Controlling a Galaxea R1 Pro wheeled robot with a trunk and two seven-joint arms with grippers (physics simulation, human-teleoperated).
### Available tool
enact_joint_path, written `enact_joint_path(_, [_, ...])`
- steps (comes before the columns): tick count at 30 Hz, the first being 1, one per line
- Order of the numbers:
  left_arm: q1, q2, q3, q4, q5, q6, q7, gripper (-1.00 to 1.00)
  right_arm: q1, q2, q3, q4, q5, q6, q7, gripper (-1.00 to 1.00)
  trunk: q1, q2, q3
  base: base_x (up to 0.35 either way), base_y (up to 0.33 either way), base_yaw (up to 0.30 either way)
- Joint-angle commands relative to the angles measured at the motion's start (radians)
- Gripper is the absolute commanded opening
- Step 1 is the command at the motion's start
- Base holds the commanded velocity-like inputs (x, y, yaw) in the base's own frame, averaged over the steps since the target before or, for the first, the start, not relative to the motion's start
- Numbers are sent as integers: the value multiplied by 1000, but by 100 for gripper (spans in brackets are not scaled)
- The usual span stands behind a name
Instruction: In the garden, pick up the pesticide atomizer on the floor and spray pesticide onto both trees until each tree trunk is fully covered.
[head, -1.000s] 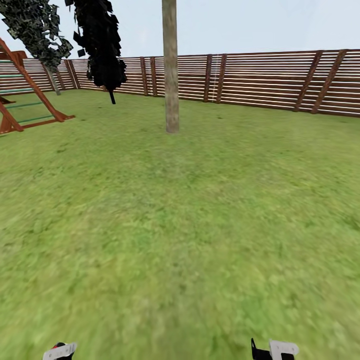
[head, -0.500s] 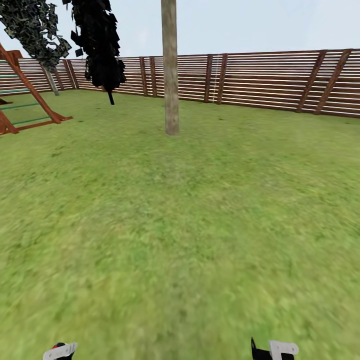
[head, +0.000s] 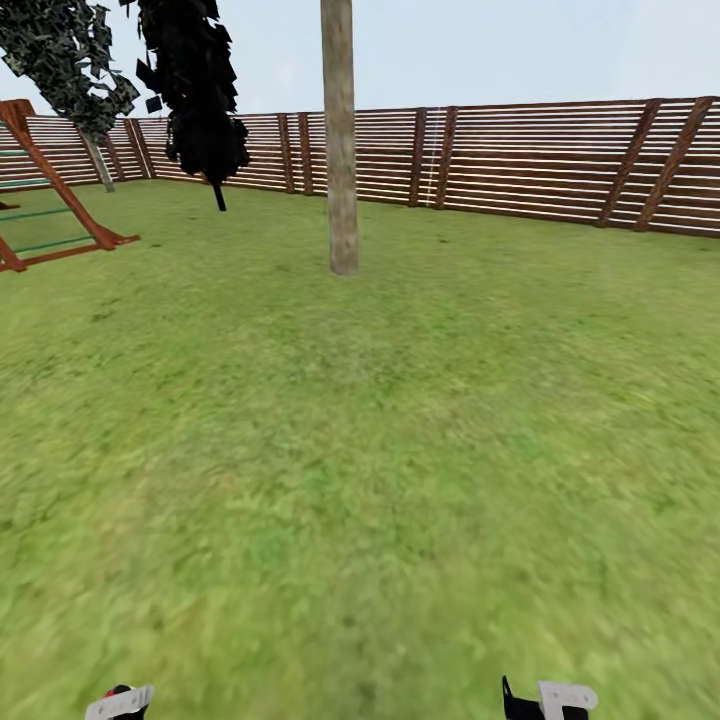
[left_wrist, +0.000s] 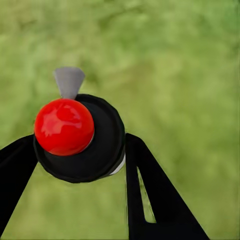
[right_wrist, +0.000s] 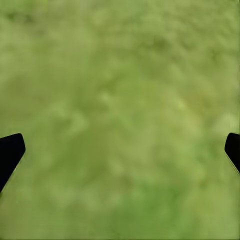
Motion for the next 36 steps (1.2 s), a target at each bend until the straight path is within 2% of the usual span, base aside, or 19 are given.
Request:
enact_joint_path(1, [0, 0, 0, 0, 0, 0, 0, -100, 0, 0, 0, 0, 0, 0, 0, 100, 0, 0, 0, 343, 0, 0])
enact_joint_path(36, [0, 0, 0, 0, 0, 0, 0, -100, 0, 0, 0, 0, 0, 0, 0, 100, 0, 0, 0, 343, 0, 0])
